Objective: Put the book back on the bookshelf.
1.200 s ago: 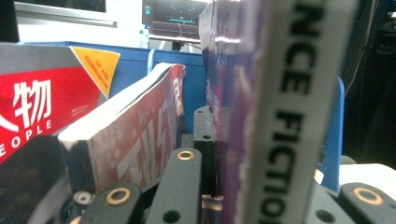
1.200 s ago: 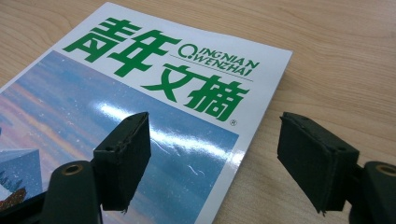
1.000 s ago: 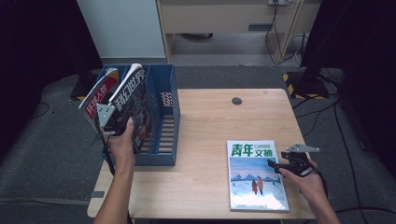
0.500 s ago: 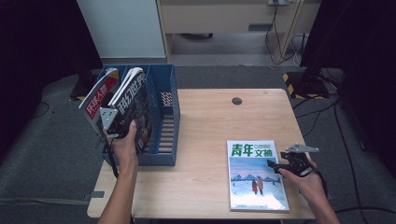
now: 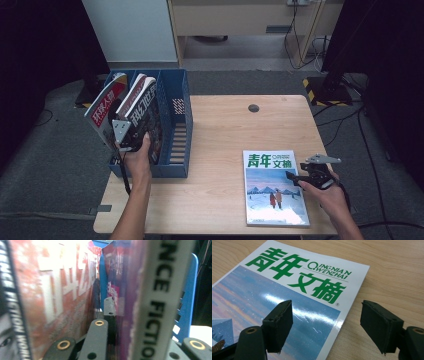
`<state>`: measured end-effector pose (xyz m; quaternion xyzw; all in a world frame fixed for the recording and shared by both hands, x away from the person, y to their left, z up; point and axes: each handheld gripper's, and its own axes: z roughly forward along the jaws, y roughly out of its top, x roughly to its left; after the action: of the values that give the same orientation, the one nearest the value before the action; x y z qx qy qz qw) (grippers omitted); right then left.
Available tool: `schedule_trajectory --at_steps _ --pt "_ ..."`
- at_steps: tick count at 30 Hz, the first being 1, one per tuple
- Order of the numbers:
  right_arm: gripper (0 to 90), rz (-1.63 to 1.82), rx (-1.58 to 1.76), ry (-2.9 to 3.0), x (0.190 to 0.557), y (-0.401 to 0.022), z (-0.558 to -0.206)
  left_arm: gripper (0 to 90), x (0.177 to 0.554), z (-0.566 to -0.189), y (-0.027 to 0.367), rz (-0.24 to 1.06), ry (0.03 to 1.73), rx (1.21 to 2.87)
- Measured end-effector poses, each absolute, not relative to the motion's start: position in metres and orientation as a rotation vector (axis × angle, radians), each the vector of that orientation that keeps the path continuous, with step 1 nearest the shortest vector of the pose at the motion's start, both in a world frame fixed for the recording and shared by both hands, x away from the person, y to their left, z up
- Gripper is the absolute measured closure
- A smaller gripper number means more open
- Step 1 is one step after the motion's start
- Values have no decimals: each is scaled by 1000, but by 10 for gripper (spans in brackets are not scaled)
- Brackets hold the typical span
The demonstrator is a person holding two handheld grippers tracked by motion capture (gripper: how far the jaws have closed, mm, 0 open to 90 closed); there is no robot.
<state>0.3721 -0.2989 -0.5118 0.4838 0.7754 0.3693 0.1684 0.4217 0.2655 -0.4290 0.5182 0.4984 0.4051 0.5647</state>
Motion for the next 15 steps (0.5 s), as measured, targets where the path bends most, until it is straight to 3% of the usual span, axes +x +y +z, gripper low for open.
schedule_trajectory --at_steps 15 --pt "263 1044 1378 2207 372 -299 -513 822 430 -427 259 977 1168 1235"
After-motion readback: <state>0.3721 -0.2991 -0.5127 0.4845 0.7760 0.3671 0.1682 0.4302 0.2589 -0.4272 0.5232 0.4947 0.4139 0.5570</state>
